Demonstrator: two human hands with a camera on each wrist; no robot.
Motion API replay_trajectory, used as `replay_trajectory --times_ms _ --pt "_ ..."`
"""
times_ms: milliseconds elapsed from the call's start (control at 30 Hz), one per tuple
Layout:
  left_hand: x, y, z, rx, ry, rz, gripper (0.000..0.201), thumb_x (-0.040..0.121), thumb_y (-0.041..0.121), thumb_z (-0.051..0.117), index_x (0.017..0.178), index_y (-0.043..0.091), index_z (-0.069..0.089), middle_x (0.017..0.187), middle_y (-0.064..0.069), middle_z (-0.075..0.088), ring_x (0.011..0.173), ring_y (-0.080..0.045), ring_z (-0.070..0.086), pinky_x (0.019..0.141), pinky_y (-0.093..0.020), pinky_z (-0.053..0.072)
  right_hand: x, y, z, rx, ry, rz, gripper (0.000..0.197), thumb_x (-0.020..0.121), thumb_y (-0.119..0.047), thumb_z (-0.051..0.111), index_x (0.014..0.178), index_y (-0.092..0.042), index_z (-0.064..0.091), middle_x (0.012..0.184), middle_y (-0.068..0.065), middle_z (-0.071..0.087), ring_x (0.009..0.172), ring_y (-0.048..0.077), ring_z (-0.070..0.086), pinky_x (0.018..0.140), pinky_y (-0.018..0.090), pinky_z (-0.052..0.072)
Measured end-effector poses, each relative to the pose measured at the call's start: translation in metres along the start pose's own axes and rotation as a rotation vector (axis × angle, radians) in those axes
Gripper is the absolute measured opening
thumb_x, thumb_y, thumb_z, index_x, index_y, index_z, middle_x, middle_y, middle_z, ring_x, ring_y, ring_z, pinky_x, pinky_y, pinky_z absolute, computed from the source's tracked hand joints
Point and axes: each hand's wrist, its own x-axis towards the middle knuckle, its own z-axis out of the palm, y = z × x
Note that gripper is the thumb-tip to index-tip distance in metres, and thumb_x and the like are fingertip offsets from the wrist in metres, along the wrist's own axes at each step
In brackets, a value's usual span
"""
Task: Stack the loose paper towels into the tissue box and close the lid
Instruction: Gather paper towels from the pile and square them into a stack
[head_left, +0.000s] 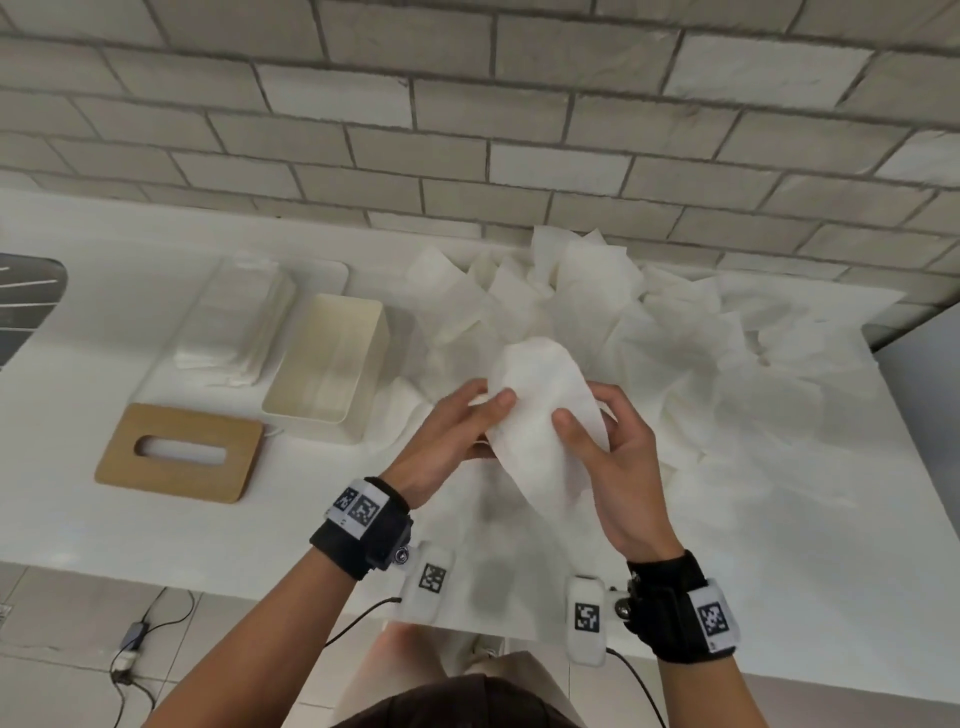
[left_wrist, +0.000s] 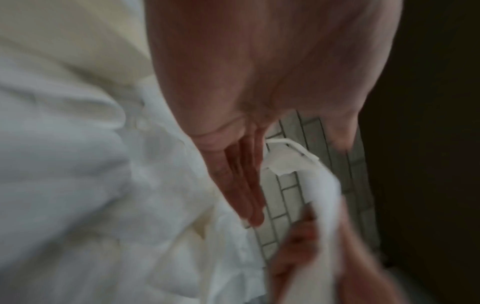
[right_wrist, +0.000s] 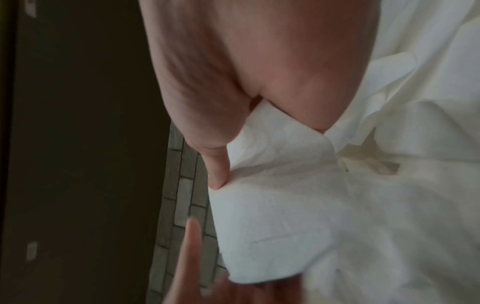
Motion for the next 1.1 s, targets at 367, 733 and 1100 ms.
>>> replay_trajectory --times_ms 367,733,1100 --pt "0.004 0.034 -0.097 0.241 0.252 0.210 0.056 0.086 0.008 0.089 0.133 0.029 0.068 0.114 -0.004 0.080 0.101 -0.023 0.078 0.090 -0.040 0.065 -0.008 0.035 0.065 -0.203 -0.201 0.105 0.070 0.096 -0.023 0.082 0.148 -0.043 0.041 0.104 0.004 0.079 0.100 0.022 0.076 0.090 0.042 0.062" --pt "0.017 0.106 -0.235 0.445 0.127 0.161 0.019 0.093 0.022 0.083 0.108 0.011 0.079 0.104 -0.006 0.082 0.100 -0.026 0.078 0.090 -0.040 0.065 0.016 0.049 0.196 -0.160 -0.136 0.182 0.022 0.099 -0.024 0.080 0.120 -0.019 0.077 0.119 -0.004 0.079 0.111 0.022 0.077 0.100 0.052 0.061" --pt "0.094 0.123 -0.300 0.884 0.007 0.227 0.039 0.087 0.029 0.089 0.105 0.023 0.054 0.079 -0.013 0.066 0.064 -0.033 0.073 0.060 -0.031 0.058 0.043 0.053 0.293 -0.593 0.042 -0.017 0.015 0.101 -0.016 0.071 0.109 -0.029 0.072 0.100 -0.012 0.075 0.069 0.001 0.065 0.064 0.008 0.045"
